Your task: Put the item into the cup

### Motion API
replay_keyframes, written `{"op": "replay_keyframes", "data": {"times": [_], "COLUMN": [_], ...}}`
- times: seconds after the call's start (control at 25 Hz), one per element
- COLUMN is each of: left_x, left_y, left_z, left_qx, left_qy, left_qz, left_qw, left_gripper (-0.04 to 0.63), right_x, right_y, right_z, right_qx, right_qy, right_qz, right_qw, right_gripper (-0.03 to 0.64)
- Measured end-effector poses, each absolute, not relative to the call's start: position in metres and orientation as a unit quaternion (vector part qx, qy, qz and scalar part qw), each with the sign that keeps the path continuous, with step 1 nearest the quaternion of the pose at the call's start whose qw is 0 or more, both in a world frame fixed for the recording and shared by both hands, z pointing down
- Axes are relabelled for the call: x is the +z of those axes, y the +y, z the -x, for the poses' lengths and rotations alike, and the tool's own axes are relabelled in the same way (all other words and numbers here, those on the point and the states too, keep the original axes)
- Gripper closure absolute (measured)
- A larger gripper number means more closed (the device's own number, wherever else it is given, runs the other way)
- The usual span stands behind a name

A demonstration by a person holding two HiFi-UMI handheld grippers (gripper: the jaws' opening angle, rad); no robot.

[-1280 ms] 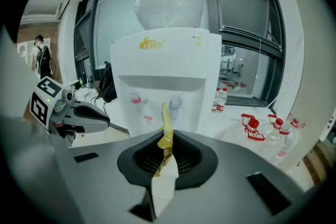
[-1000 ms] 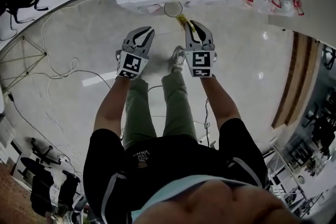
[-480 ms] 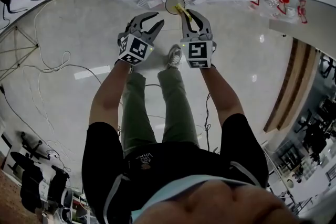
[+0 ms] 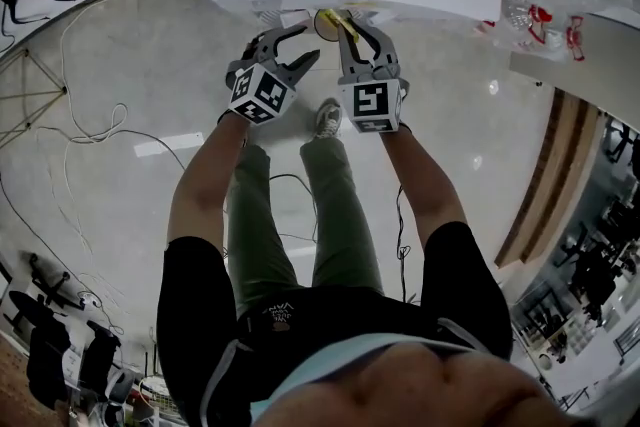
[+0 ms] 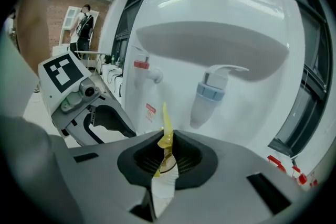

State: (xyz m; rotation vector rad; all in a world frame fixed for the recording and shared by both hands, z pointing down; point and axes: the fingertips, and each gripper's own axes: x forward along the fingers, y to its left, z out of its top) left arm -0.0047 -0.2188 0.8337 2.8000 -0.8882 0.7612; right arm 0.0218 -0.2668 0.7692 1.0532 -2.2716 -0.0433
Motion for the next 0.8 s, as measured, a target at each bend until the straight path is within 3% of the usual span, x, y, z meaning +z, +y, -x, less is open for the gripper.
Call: {"op": "replay_keyframes", "data": {"times": [0.8], "left_x": [0.846], "left_y": [-0.227], "left_z": [-0.008], "left_qx": [0.227], "left_qy": [-0.31], "left_qz": [-0.92], "left_qw": [0.076], "left_gripper": [0.365], "right_x": [0.814], "right_y": [-0.278], "right_z": [-0.01], "right_qx": [-0.034], "right_qy": [-0.868], "right_qz": [-0.343], "right_qw": [0.357], "right_gripper": [0.56]}}
